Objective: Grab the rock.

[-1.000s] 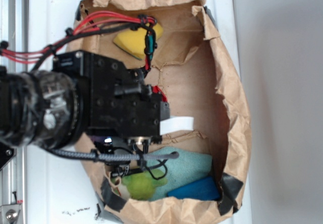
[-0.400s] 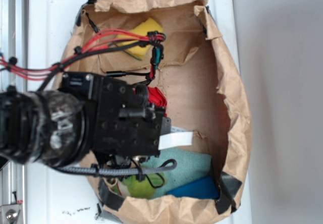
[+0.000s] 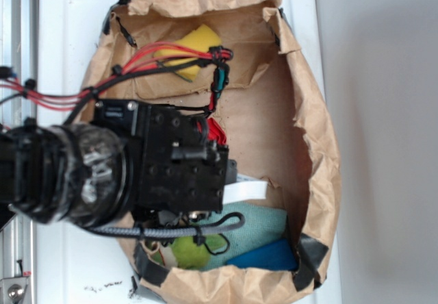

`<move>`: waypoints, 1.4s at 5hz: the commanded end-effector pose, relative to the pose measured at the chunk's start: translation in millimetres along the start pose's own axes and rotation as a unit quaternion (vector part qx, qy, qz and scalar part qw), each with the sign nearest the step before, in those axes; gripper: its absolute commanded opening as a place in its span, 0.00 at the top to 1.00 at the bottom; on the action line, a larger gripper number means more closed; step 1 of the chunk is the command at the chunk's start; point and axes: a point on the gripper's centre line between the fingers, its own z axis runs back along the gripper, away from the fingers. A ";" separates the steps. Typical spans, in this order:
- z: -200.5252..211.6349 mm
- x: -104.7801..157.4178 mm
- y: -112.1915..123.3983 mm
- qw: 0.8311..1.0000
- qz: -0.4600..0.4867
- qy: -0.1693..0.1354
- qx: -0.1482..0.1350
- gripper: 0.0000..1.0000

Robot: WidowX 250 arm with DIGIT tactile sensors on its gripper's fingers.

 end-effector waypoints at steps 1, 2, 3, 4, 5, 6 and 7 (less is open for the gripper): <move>2.4 0.1 6.2 1.000 0.002 -0.012 -0.005 1.00; 3.2 -0.6 7.1 1.000 0.004 -0.015 -0.008 1.00; 6.5 0.6 10.7 0.999 0.018 -0.022 -0.022 1.00; 33.5 3.8 22.7 0.999 0.005 -0.016 -0.036 1.00; 81.8 2.4 42.4 0.996 0.032 -0.055 -0.062 1.00; 114.8 3.7 53.2 0.992 0.044 -0.082 -0.084 1.00; 135.9 2.0 55.4 0.989 0.050 -0.098 -0.096 1.00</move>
